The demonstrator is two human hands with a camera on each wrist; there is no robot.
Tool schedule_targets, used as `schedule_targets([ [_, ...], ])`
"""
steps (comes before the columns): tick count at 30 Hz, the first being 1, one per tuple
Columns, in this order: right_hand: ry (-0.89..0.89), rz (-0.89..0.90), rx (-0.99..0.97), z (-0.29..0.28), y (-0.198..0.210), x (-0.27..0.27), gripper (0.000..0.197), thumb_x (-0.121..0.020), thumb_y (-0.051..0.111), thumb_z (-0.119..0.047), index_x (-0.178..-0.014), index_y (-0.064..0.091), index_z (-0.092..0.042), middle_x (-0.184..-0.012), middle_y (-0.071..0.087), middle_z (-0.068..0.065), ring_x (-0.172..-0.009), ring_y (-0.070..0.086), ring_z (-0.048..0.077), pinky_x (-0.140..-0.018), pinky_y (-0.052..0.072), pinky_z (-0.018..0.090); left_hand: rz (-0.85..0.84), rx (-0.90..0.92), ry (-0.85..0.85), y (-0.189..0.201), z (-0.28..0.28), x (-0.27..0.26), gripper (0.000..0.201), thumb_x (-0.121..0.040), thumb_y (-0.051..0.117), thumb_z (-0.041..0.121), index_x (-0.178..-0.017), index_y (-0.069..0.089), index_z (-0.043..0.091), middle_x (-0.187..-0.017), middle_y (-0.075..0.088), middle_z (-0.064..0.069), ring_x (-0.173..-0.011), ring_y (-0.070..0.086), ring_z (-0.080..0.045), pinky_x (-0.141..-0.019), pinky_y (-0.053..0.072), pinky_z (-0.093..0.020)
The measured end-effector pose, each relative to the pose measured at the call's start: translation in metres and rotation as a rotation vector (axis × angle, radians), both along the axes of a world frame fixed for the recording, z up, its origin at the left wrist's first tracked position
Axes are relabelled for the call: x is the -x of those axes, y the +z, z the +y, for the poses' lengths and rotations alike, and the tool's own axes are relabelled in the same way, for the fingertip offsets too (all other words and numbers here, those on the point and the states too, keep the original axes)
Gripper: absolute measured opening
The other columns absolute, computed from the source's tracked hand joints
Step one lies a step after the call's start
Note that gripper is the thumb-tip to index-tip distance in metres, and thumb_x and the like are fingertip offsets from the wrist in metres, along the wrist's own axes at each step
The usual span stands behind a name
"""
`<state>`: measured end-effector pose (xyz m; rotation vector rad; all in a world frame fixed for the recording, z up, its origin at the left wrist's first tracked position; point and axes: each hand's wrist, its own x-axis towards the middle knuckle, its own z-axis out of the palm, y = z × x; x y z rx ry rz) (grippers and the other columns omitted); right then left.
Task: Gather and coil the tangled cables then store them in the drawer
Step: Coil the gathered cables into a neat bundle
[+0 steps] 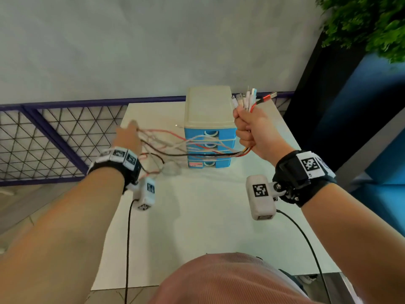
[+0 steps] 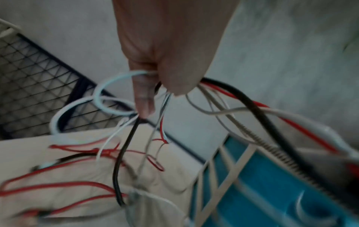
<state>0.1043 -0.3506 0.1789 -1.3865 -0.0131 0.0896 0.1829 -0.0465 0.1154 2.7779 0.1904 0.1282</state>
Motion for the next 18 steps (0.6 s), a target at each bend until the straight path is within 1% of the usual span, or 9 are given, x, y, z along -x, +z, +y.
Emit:
schedule_targets([
  [4, 0.060, -0.014, 0.051, 0.012, -0.010, 0.002, 0.028, -0.106, 0.035, -0.024, -0.081, 0.045, -0.017, -0.050, 0.029, -0.011, -0.037, 0.021, 0.003, -0.033, 0.021, 0.015, -0.453, 0.103, -0.058, 0.057, -0.014, -0.012, 0.028, -0.087, 0.039, -0.006, -0.109, 0.042, 0.012, -0.117, 0.040, -0.019, -0.067, 0.050, -0.027, -0.067, 0.043, -0.038],
  [6, 0.081, 0.001, 0.045, 0.015, -0.015, 0.003, 0.028, -0.106, 0.035, -0.025, -0.082, 0.046, -0.017, -0.051, 0.029, -0.011, -0.038, 0.022, 0.003, -0.034, 0.021, 0.016, -0.458, 0.039, -0.160, 0.064, -0.019, -0.015, 0.032, -0.086, 0.041, -0.006, -0.111, 0.044, 0.013, -0.121, 0.039, -0.018, -0.075, 0.054, -0.030, -0.070, 0.043, -0.038],
  [8, 0.106, 0.016, 0.022, 0.016, -0.019, 0.004, 0.027, -0.106, 0.035, -0.026, -0.083, 0.046, -0.017, -0.053, 0.029, -0.010, -0.040, 0.021, 0.004, -0.035, 0.021, 0.016, -0.213, -0.089, -0.290, 0.051, -0.020, -0.018, 0.052, -0.082, 0.046, -0.011, -0.124, 0.044, 0.020, -0.138, 0.031, -0.019, -0.088, 0.058, -0.036, -0.073, 0.046, -0.038],
  [10, 0.131, 0.034, -0.006, 0.015, -0.024, 0.005, 0.027, -0.106, 0.034, -0.027, -0.085, 0.047, -0.015, -0.054, 0.030, -0.009, -0.041, 0.022, 0.005, -0.036, 0.022, 0.016, 0.156, -0.327, -0.342, 0.032, -0.025, -0.016, 0.075, -0.080, 0.053, -0.008, -0.140, 0.034, 0.032, -0.156, 0.005, -0.016, -0.113, 0.054, -0.040, -0.092, 0.047, -0.049],
  [12, 0.154, 0.056, -0.035, 0.017, -0.028, 0.006, 0.027, -0.106, 0.034, -0.027, -0.088, 0.048, -0.014, -0.055, 0.036, -0.007, -0.040, 0.024, 0.006, -0.037, 0.025, 0.017, 0.357, -0.528, -0.313, 0.013, -0.033, -0.010, 0.070, -0.084, 0.056, 0.008, -0.143, 0.031, 0.038, -0.159, -0.010, -0.012, -0.136, 0.032, -0.039, -0.111, 0.019, -0.059],
  [13, 0.164, 0.067, -0.045, 0.018, -0.029, 0.007, 0.027, -0.106, 0.033, -0.026, -0.089, 0.049, -0.013, -0.056, 0.039, -0.006, -0.040, 0.026, 0.006, -0.038, 0.027, 0.018, 0.364, -0.506, -0.328, 0.012, -0.040, -0.005, 0.061, -0.087, 0.053, 0.014, -0.140, 0.035, 0.039, -0.159, -0.006, -0.011, -0.140, 0.023, -0.038, -0.113, 0.010, -0.059],
  [15, 0.188, 0.098, -0.061, 0.020, -0.031, 0.009, 0.027, -0.106, 0.033, -0.025, -0.092, 0.052, -0.013, -0.060, 0.045, -0.003, -0.040, 0.030, 0.007, -0.040, 0.032, 0.019, 0.166, -0.176, -0.423, 0.014, -0.056, -0.002, 0.034, -0.094, 0.044, 0.020, -0.124, 0.051, 0.033, -0.148, 0.032, -0.010, -0.135, 0.035, -0.034, -0.109, 0.025, -0.048],
  [16, 0.207, 0.115, -0.076, 0.021, -0.032, 0.010, 0.027, -0.106, 0.034, -0.026, -0.093, 0.054, -0.012, -0.062, 0.048, -0.002, -0.041, 0.033, 0.007, -0.042, 0.034, 0.020, 0.047, 0.086, -0.472, 0.020, -0.065, 0.003, 0.025, -0.097, 0.039, 0.020, -0.113, 0.057, 0.027, -0.130, 0.051, -0.007, -0.124, 0.048, -0.029, -0.099, 0.037, -0.037],
  [18, 0.252, 0.142, -0.129, 0.023, -0.032, 0.010, 0.028, -0.105, 0.036, -0.027, -0.096, 0.058, -0.012, -0.066, 0.052, -0.002, -0.043, 0.038, 0.008, -0.045, 0.037, 0.020, 0.048, 0.608, -0.490, 0.039, -0.088, 0.014, 0.028, -0.102, 0.034, 0.024, -0.115, 0.057, 0.015, -0.111, 0.061, -0.002, -0.103, 0.063, -0.020, -0.081, 0.047, -0.027],
])
